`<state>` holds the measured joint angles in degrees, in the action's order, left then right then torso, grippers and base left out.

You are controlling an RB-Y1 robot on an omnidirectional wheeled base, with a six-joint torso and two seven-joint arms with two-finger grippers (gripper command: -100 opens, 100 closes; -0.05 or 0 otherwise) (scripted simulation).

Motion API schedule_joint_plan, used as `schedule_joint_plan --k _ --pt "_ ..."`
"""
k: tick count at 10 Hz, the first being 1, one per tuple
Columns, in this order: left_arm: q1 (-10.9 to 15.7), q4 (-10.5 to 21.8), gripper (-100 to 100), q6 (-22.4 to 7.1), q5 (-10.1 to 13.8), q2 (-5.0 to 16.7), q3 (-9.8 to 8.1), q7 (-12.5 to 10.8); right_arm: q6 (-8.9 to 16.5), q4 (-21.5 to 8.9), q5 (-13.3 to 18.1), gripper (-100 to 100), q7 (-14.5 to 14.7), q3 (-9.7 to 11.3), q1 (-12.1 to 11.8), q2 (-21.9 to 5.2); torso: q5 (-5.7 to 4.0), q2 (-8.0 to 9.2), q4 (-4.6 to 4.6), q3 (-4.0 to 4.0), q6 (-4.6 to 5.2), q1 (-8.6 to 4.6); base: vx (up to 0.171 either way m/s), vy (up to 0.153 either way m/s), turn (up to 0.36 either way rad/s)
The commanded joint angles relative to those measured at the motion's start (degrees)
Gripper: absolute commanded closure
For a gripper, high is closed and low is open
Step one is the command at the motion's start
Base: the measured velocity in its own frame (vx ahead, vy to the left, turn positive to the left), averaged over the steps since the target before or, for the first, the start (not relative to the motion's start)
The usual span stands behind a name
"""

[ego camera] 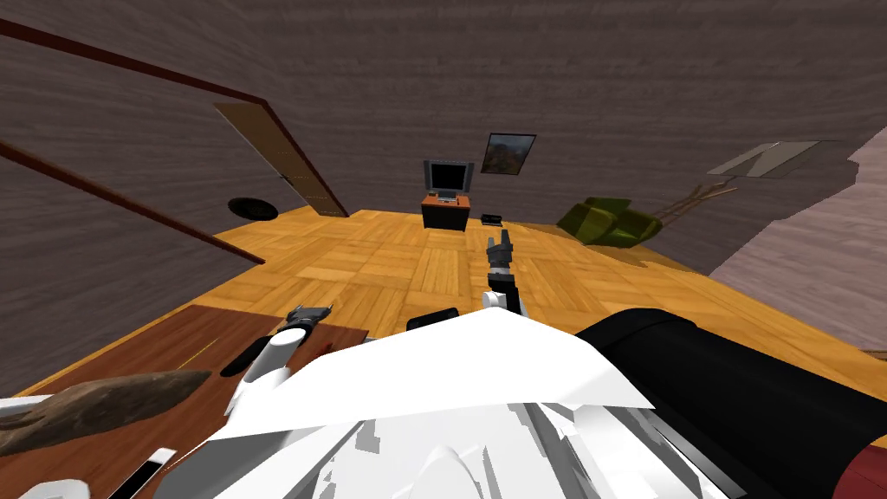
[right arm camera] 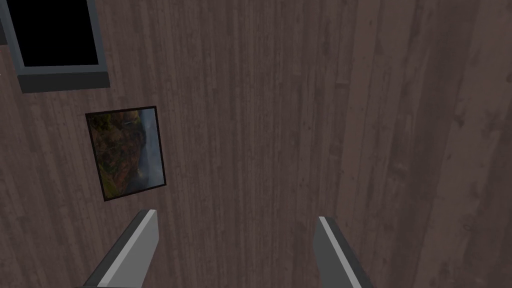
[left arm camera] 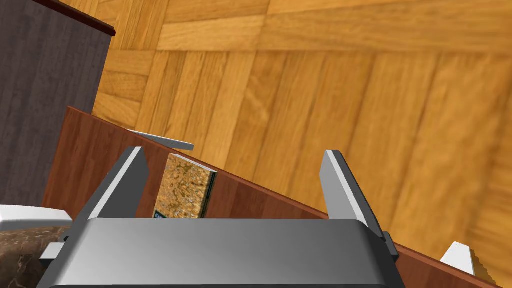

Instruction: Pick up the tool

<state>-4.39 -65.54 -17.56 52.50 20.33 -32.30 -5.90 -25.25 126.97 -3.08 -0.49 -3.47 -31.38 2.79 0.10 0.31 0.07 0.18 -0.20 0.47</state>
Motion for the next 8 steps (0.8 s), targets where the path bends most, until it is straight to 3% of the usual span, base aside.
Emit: schedule_joint_plan --k 1,4,7,8 --pt "-0.2 2.9 -100 -1.9 1.6 0.9 0.11 -0.4 0.0 0.0 0.0 0 0.0 0.0 0.0 0.0 0.00 0.00 0.00 0.00 0.00 0.00 -0.096 0.063 -0.250" --pt "-0.5 5.7 -100 -3.1 3.0 1.7 0.53 -0.5 0.0 0.0 0.0 0 0.0 0.0 0.0 0.0 -0.03 -0.04 0.00 -0.02 0.06 -0.08 -0.075 0.050 -0.192" --pt "-1.7 12.7 -100 -6.1 6.4 3.6 2.43 -1.0 0.0 0.0 0.0 0 0.0 0.0 0.0 0.0 0.01 0.11 0.02 0.06 0.05 0.11 -0.127 0.093 -0.313" --pt "-1.7 12.9 -100 -6.1 6.4 3.6 2.43 -1.0 0.0 0.0 0.0 0 0.0 0.0 0.0 0.0 0.03 0.19 0.04 0.11 0.02 0.16 -0.092 0.088 -0.063"
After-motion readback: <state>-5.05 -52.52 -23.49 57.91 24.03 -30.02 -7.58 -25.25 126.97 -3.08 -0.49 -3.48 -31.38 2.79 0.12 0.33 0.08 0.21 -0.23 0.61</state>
